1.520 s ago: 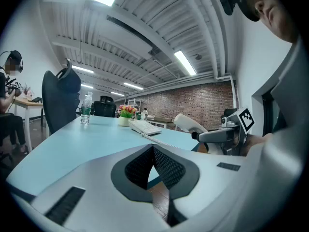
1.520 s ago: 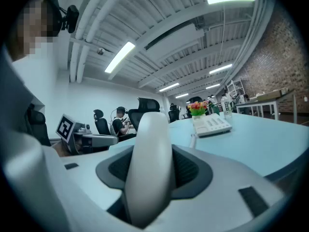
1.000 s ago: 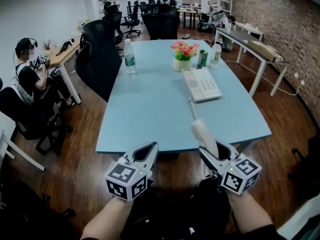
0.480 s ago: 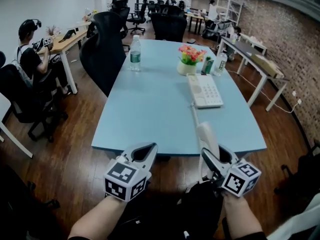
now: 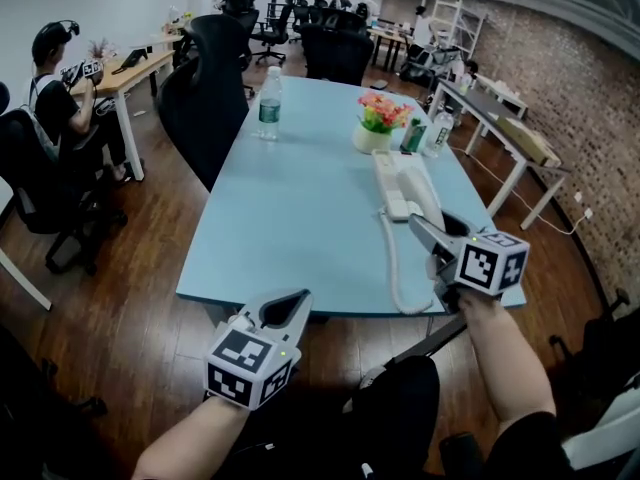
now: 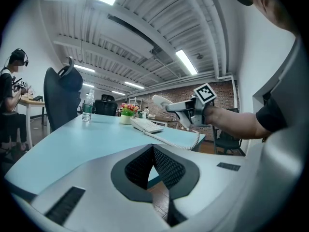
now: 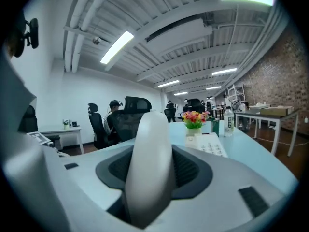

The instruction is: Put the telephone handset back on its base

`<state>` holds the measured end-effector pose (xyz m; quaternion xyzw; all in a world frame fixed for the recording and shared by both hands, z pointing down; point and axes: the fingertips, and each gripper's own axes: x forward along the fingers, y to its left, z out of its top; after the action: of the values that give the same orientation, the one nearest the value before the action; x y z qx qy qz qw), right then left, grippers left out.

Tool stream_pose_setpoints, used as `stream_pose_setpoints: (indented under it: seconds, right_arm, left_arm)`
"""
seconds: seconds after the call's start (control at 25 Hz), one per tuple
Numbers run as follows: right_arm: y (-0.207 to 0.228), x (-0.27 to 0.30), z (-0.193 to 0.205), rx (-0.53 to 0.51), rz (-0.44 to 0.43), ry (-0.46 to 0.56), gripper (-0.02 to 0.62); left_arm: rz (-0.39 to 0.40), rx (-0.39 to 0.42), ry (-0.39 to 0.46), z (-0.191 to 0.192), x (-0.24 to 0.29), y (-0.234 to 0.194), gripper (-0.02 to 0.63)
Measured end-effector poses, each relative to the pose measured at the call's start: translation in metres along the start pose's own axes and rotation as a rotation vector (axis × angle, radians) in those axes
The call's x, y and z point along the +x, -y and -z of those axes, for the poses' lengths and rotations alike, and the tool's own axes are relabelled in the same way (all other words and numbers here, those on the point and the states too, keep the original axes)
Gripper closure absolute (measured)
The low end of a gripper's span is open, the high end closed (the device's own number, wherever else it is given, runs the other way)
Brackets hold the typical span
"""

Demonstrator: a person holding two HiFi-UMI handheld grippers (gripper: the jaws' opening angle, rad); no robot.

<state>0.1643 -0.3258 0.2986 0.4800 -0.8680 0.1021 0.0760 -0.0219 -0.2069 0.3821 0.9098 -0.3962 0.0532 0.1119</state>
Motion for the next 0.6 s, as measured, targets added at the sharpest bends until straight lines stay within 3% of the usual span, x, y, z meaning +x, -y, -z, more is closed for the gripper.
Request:
stream_pose_setpoints:
  seconds: [0.2,0.4,0.6]
  right_arm:
    - [0.064,0.073,-0.003,-0.024,0.139,-0.133,0.365]
    - [0.136,0.129,0.019,0.081,0.312,-0.245,0.365]
    - [0.156,0.152,0.017,0.084,0.414,-0.282,0.365]
  left_arm:
    - [-0.015,-0.011,-0.005,0.005,0.001,-0.007,0.607]
    - [-0.009,-0.008,-0.006,0.005,0.003,-0.009,0.607]
    - [-0.014,-0.012,-0.004,0.002,-0.004,-0.004,0.607]
